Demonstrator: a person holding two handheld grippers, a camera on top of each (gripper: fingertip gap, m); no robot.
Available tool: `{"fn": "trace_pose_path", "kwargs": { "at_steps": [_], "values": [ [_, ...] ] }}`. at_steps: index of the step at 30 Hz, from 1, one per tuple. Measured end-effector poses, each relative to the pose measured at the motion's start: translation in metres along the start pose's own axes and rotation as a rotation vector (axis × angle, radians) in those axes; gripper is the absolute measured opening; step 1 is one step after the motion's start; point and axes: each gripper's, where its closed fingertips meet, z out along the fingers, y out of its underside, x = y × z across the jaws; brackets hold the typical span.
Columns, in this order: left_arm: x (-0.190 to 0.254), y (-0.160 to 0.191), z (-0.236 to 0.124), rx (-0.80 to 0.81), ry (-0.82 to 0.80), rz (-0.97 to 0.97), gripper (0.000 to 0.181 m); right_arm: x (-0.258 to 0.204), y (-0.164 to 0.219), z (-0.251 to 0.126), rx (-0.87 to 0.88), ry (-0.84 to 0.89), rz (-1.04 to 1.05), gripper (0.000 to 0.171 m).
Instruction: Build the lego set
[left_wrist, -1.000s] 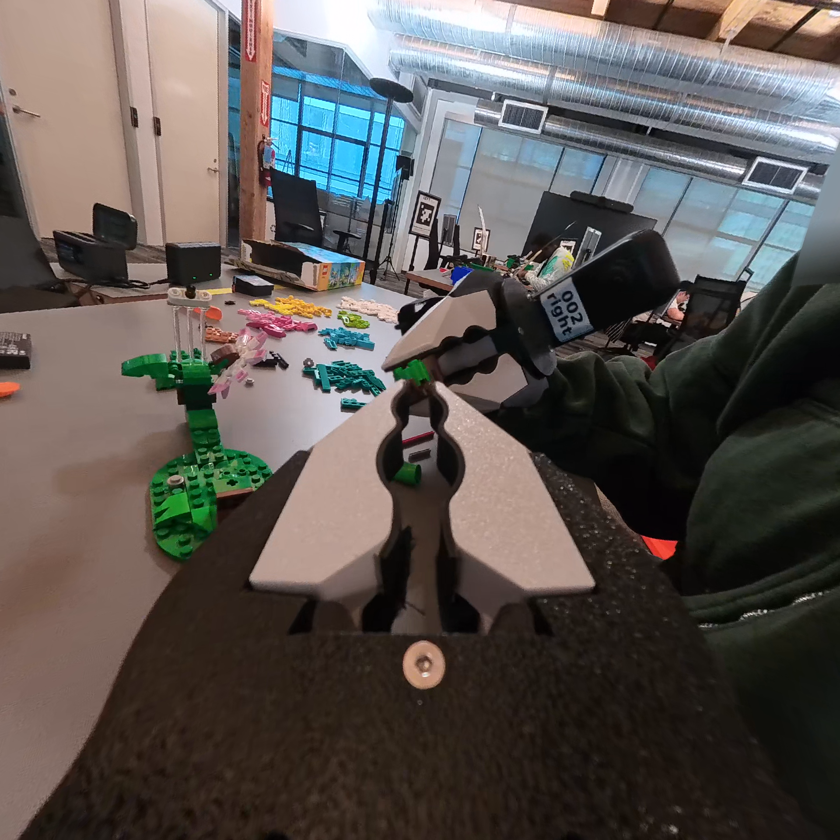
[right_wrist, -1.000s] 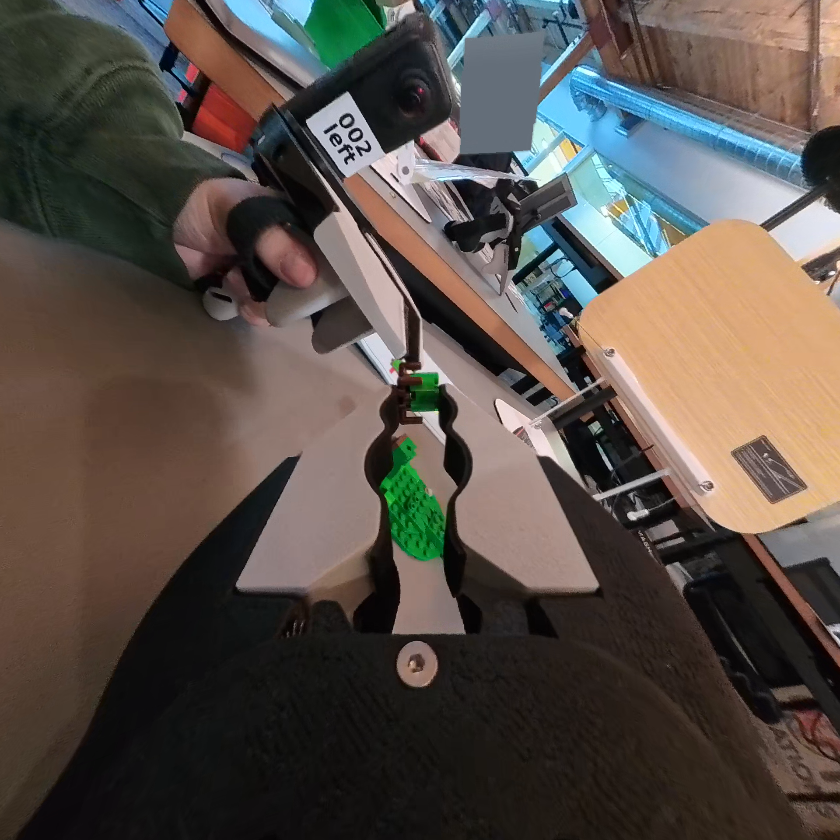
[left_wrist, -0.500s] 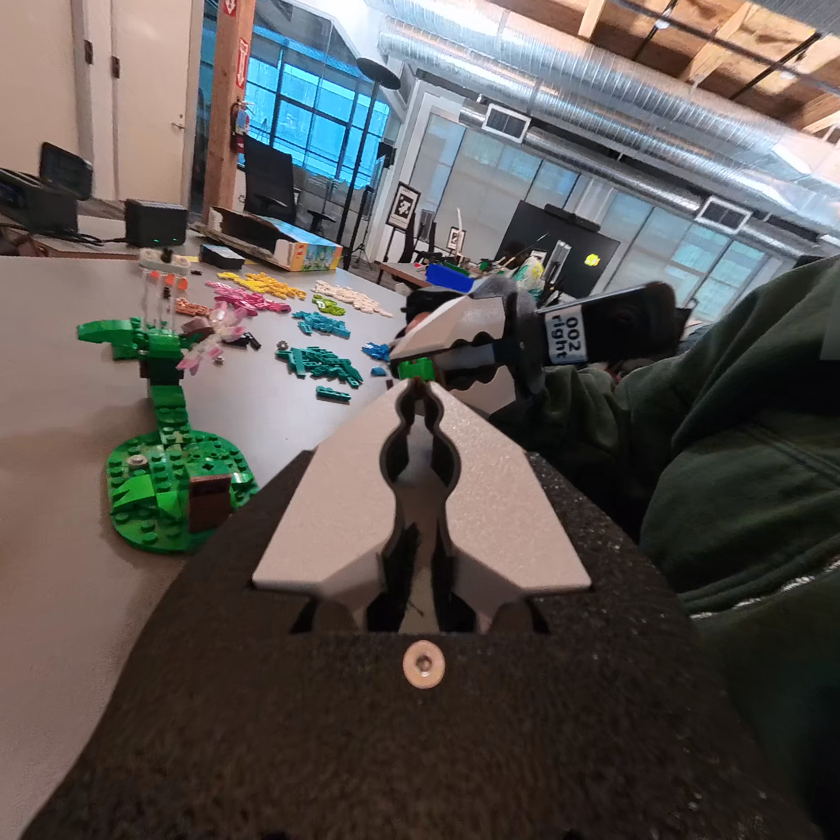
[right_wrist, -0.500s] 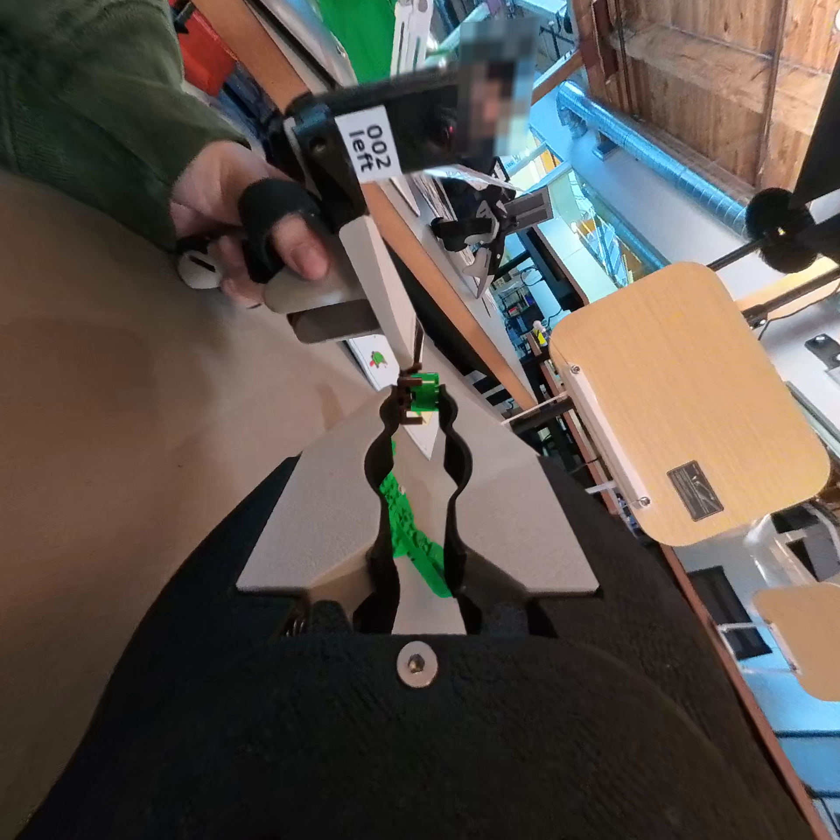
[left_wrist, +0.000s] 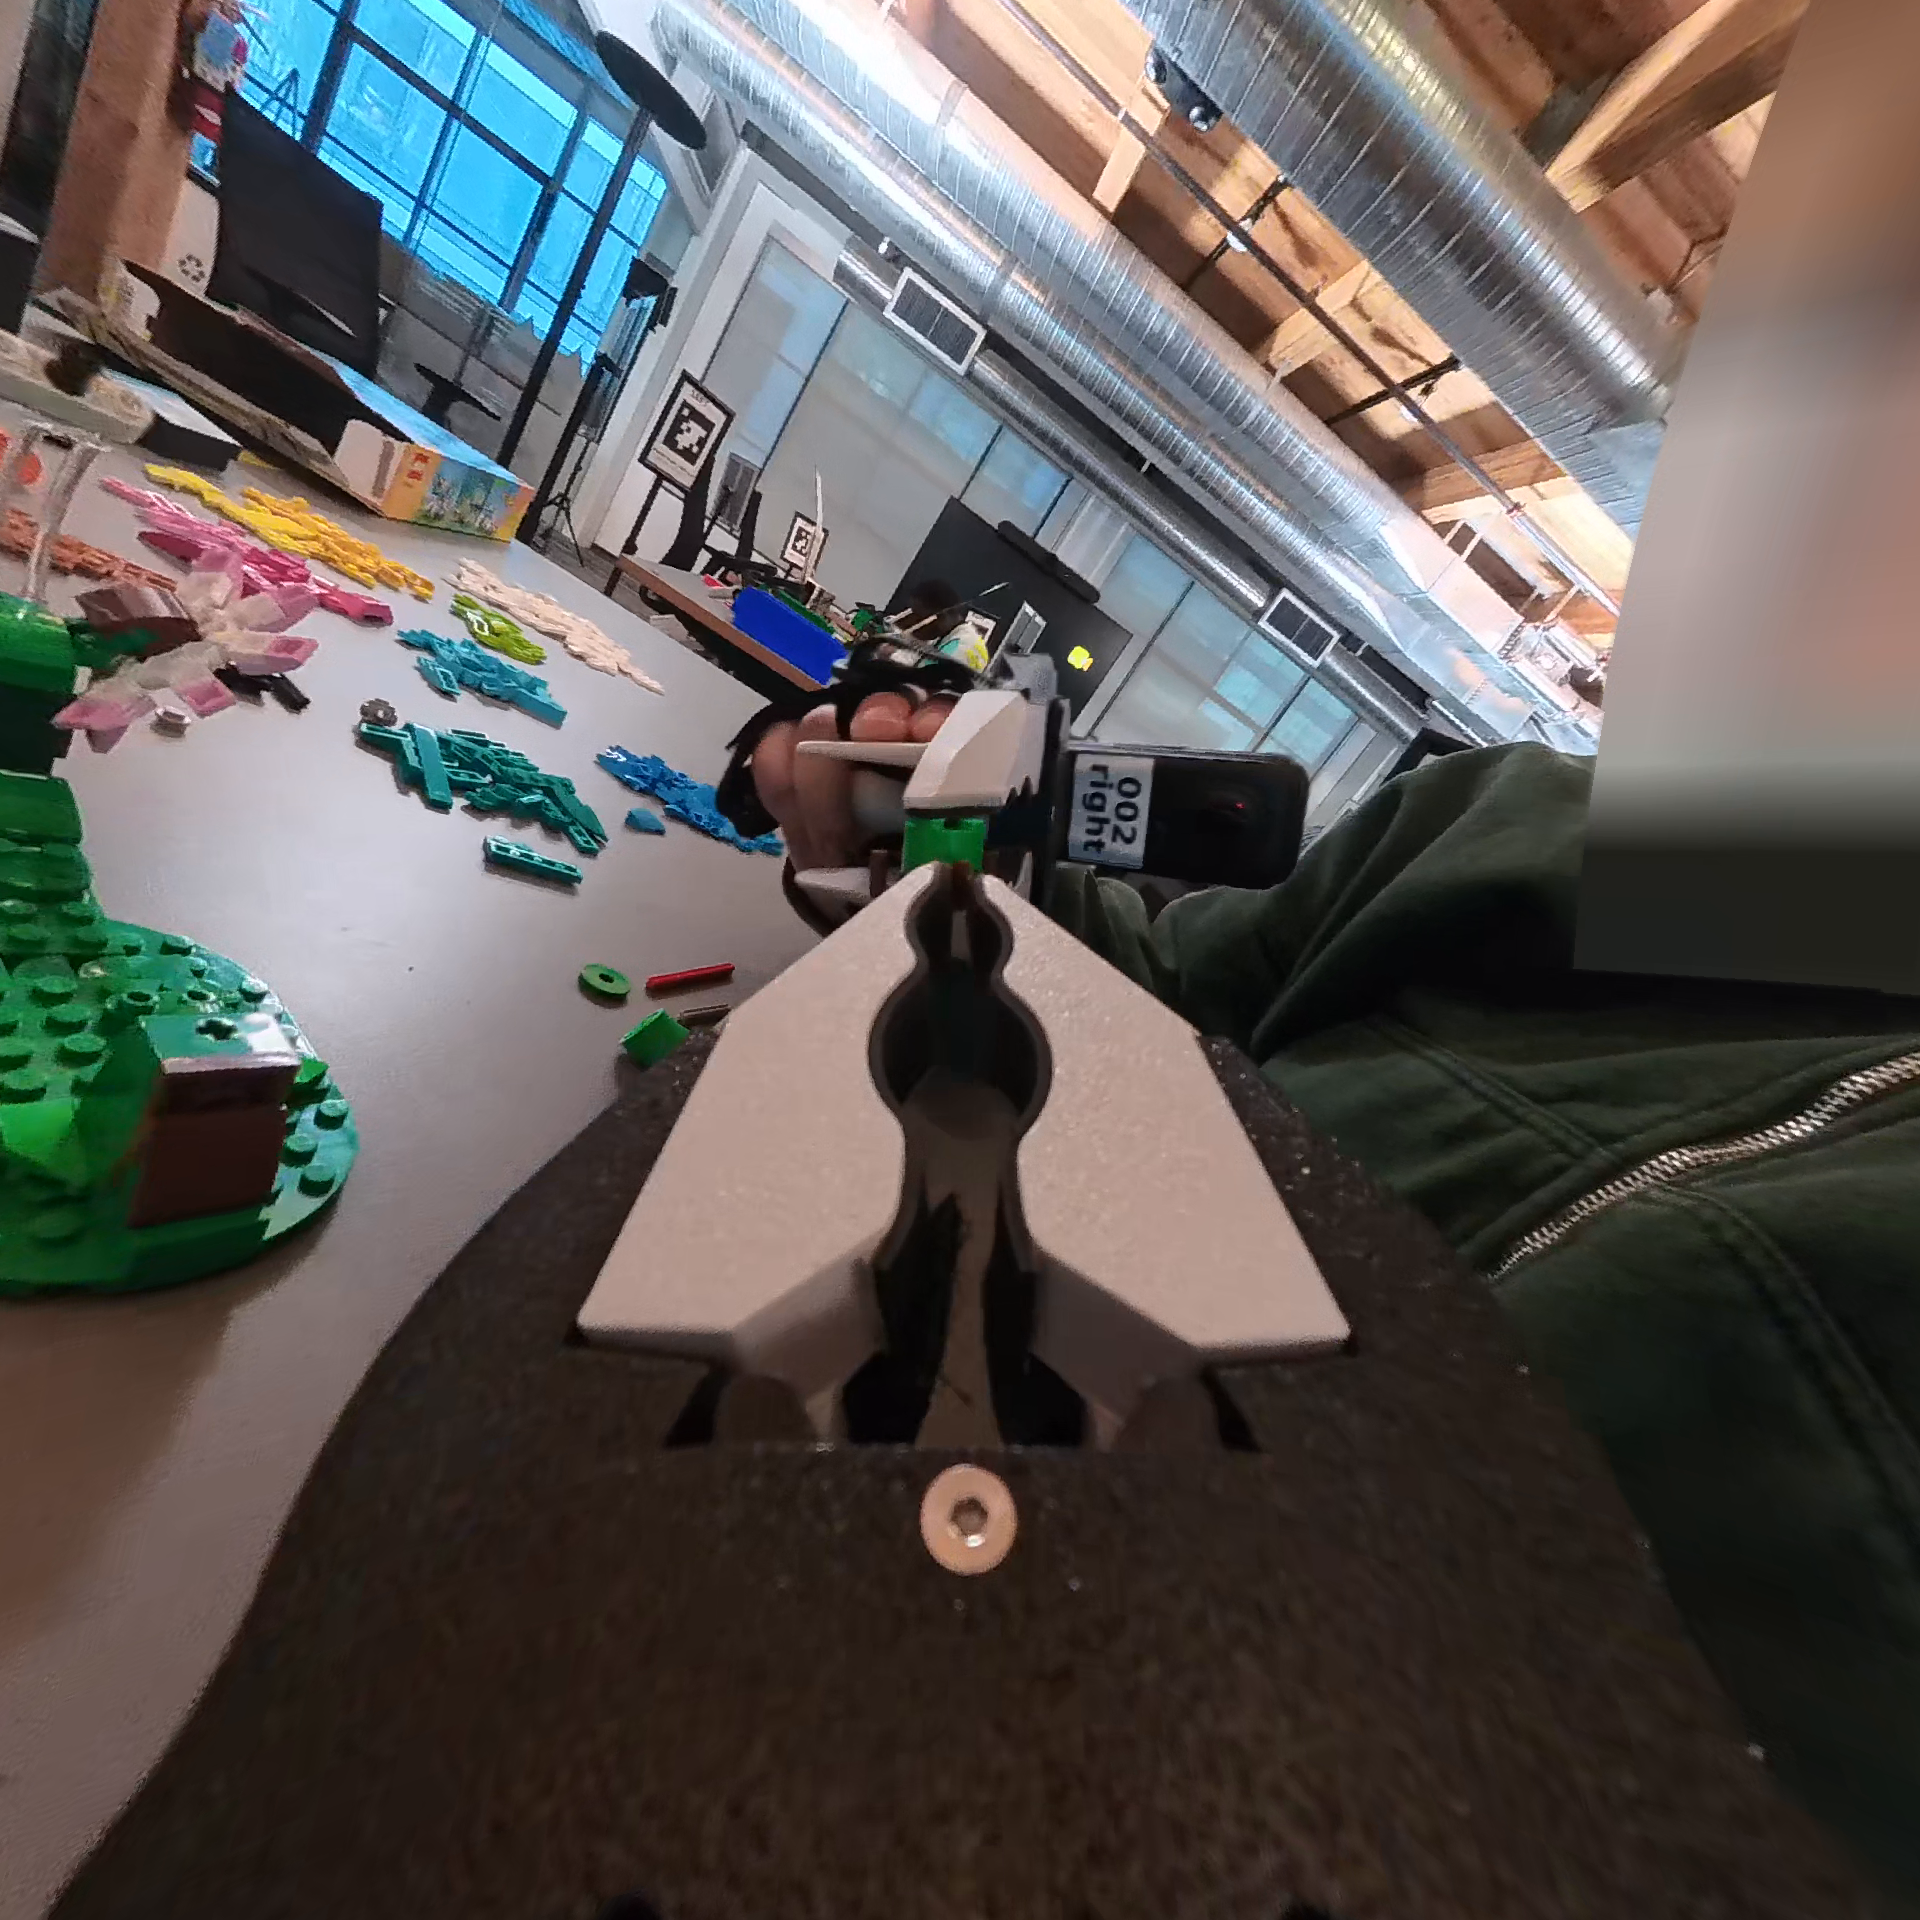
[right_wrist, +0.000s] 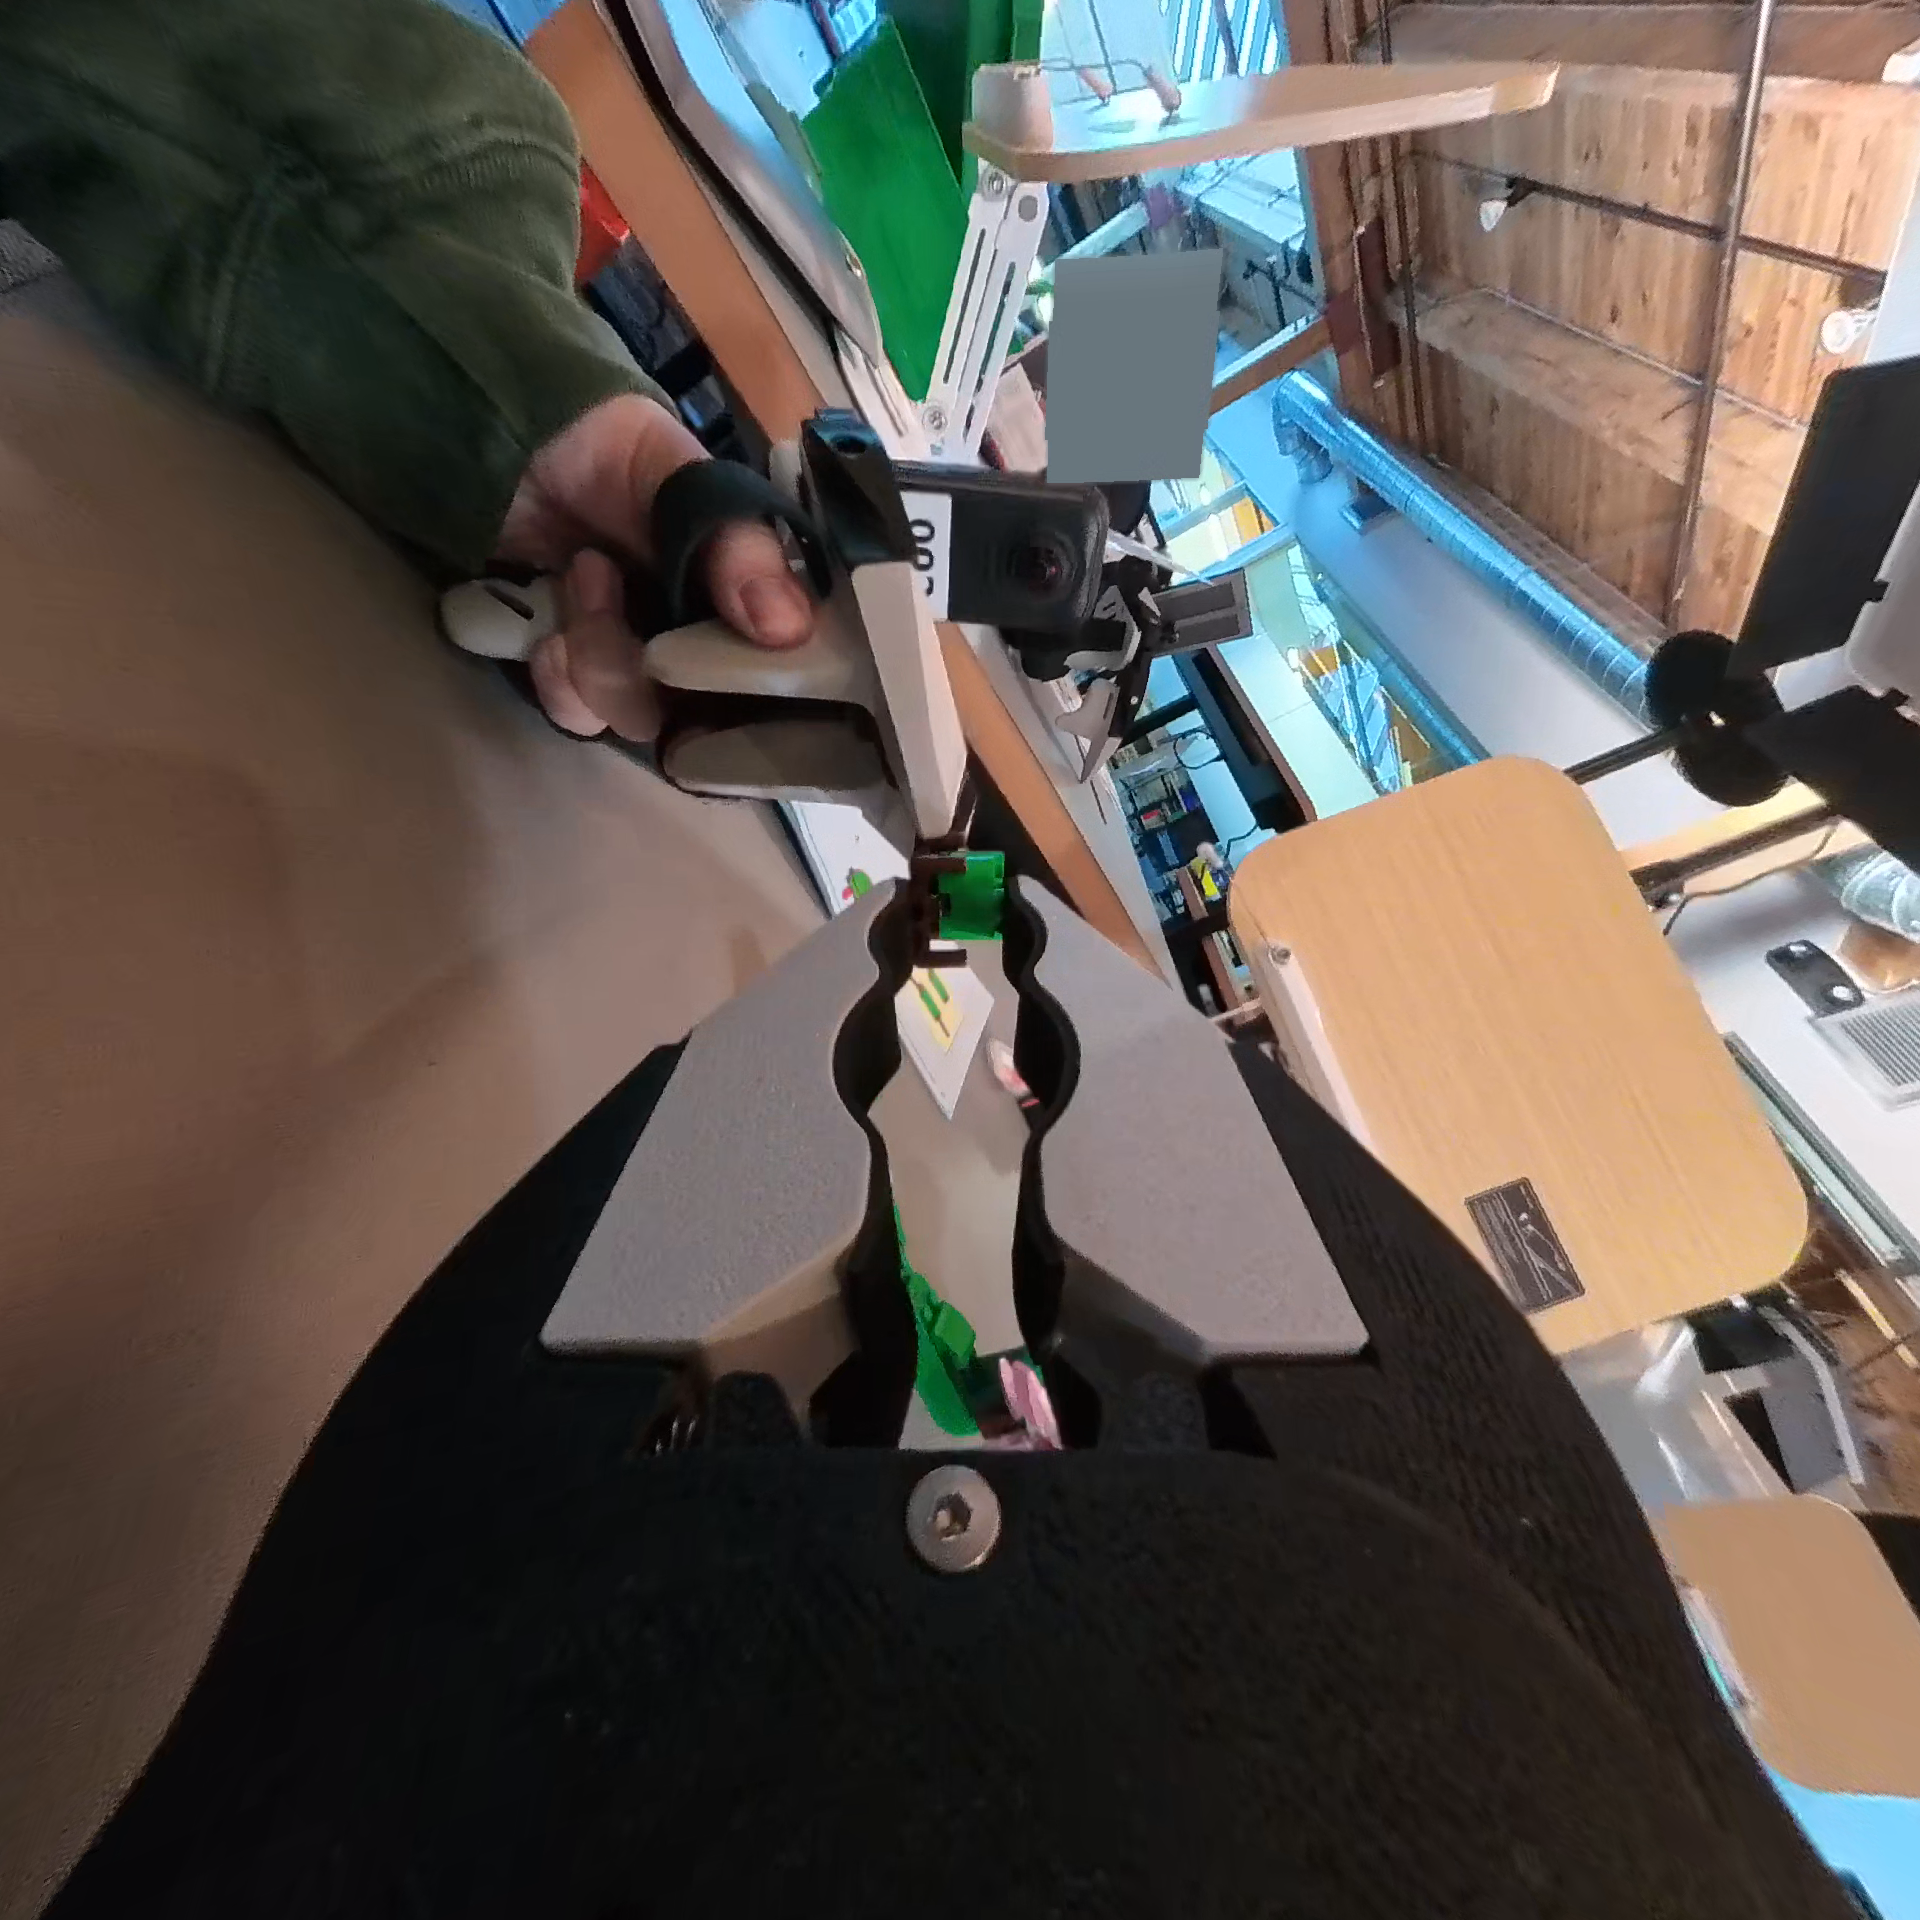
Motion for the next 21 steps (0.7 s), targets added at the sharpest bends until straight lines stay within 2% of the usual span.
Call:
{"fn": "trace_pose_path", "kwargs": {
  "at_steps": [6,21],
  "values": [
    [-0.0039,-0.0011,-0.0006,0.008,-0.017,-0.013,0.0,0.0004,0.0035,0.0012,-0.067,-0.006,-0.041,0.015],
    [-0.0022,0.0034,0.001,-0.026,0.024,-0.095,0.0,-0.0039,-0.0001,-0.0016,-0.016,0.013,-0.135,0.016]
  ]
}}
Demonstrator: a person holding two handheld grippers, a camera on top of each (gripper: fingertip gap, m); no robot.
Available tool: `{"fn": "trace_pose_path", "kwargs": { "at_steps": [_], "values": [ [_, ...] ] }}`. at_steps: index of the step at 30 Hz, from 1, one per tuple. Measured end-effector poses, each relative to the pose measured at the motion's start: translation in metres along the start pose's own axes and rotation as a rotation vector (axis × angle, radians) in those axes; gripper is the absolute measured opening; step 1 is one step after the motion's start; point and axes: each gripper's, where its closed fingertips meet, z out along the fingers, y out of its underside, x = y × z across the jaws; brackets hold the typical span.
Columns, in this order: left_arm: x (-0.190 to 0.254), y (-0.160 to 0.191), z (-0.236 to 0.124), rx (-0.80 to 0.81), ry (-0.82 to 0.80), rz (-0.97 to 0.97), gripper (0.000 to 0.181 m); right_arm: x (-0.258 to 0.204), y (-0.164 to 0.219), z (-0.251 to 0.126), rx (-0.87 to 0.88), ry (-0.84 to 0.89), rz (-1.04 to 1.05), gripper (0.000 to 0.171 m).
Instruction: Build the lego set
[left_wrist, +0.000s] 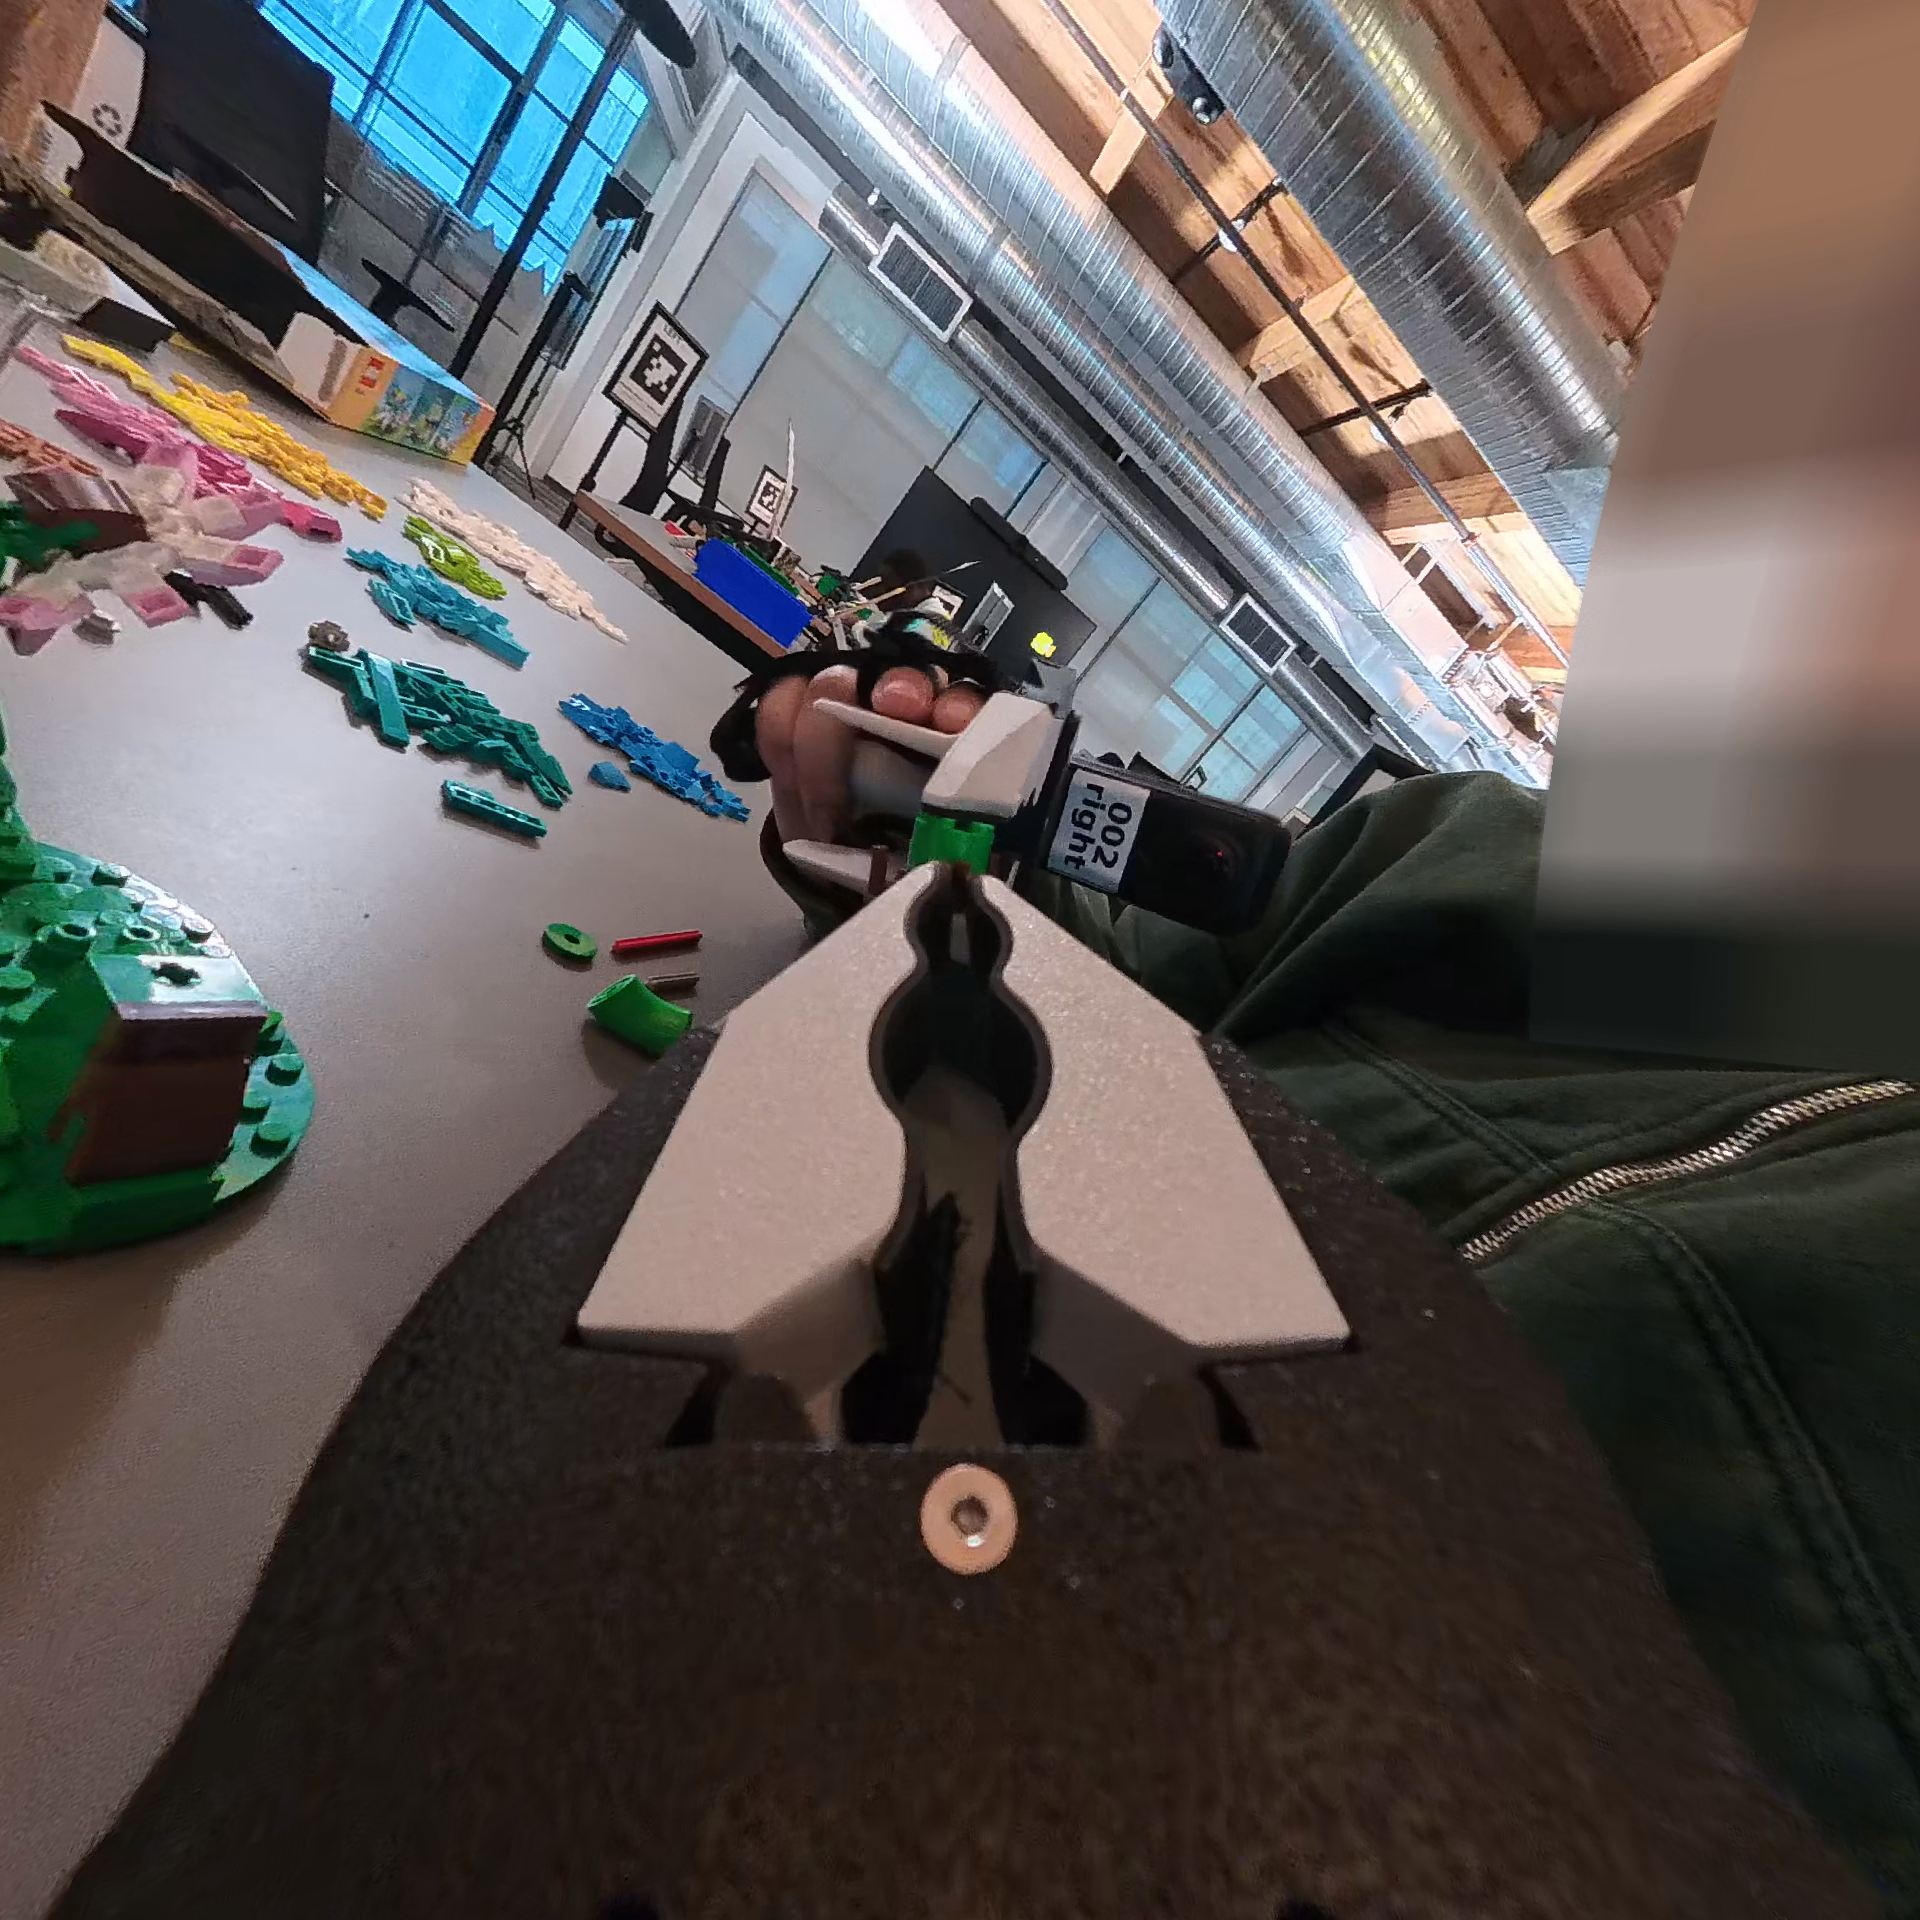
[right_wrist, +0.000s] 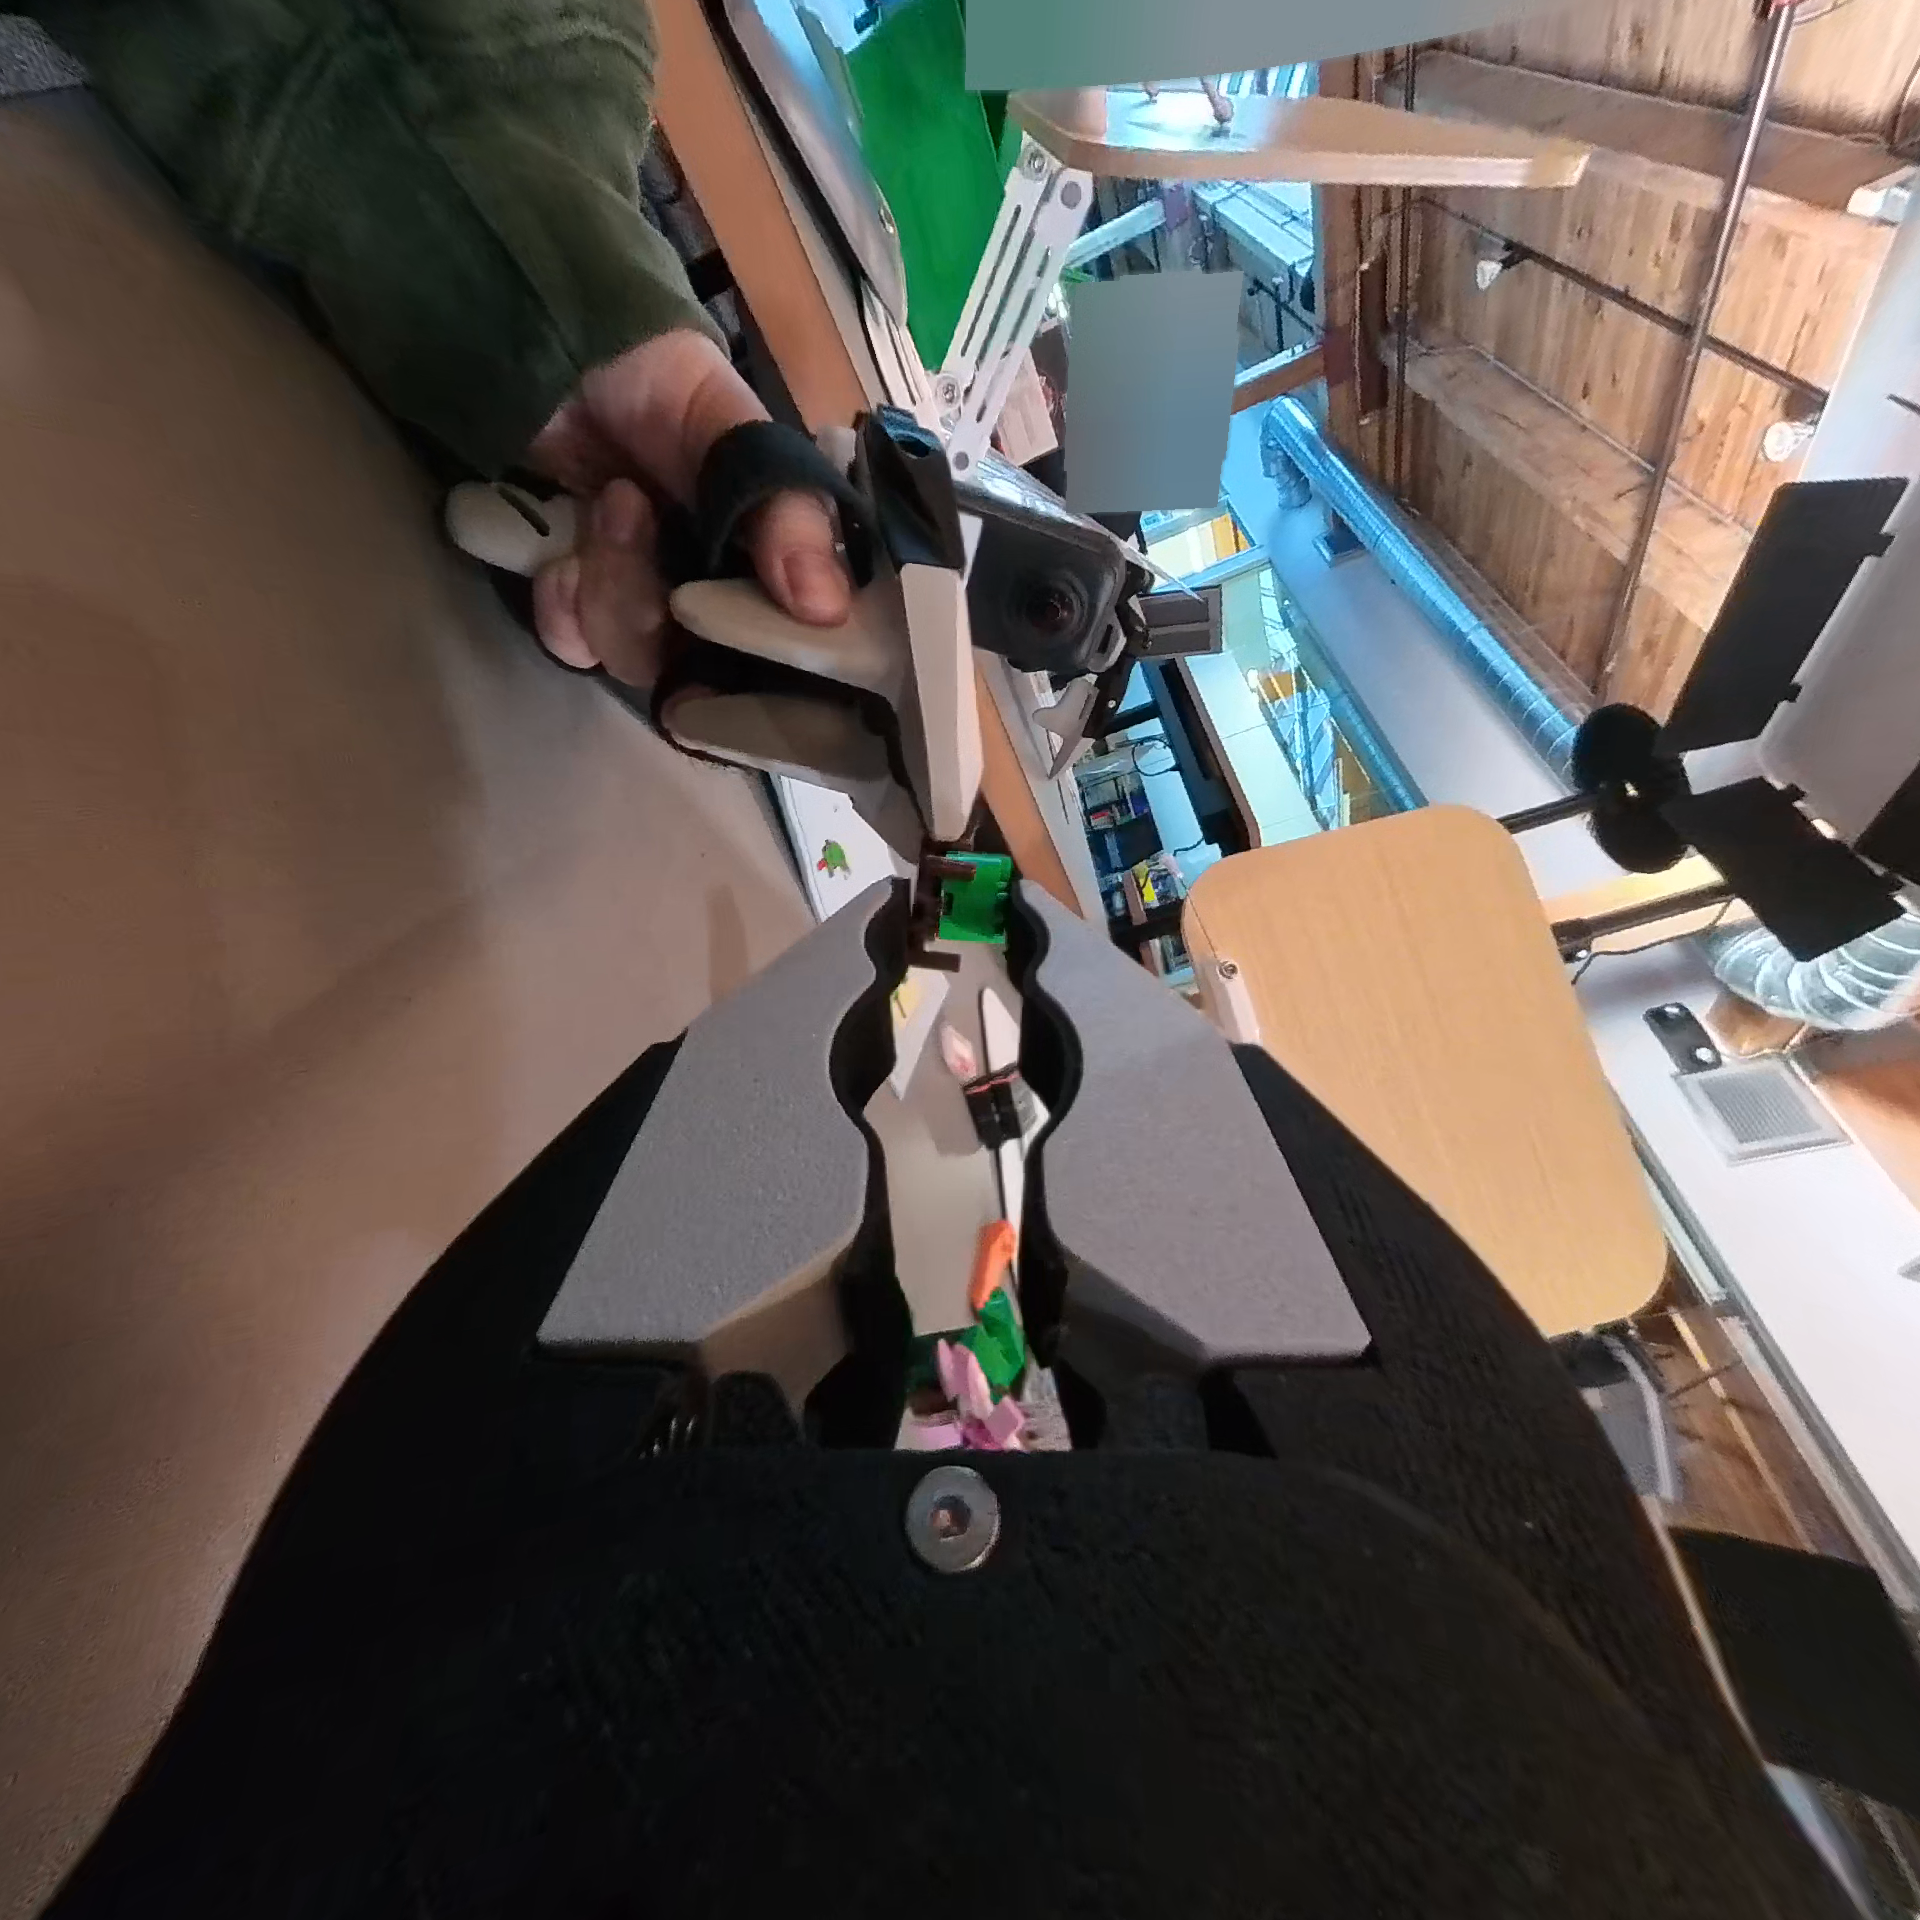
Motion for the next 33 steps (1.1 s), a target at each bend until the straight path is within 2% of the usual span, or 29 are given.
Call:
{"fn": "trace_pose_path", "kwargs": {
  "at_steps": [14,21,33],
  "values": [
    [0.005,0.001,0.0,-0.007,0.042,-0.013,0.0,-0.001,0.004,-0.001,-0.027,-0.006,-0.027,0.016],
    [-0.001,-0.001,0.0,0.009,-0.003,-0.005,0.0,-0.001,0.008,0.0,-0.06,-0.005,-0.033,0.017],
    [-0.028,-0.007,-0.001,0.06,-0.29,0.185,0.0,-0.002,0.038,0.005,-0.308,0.011,-0.199,0.018]
  ]
}}
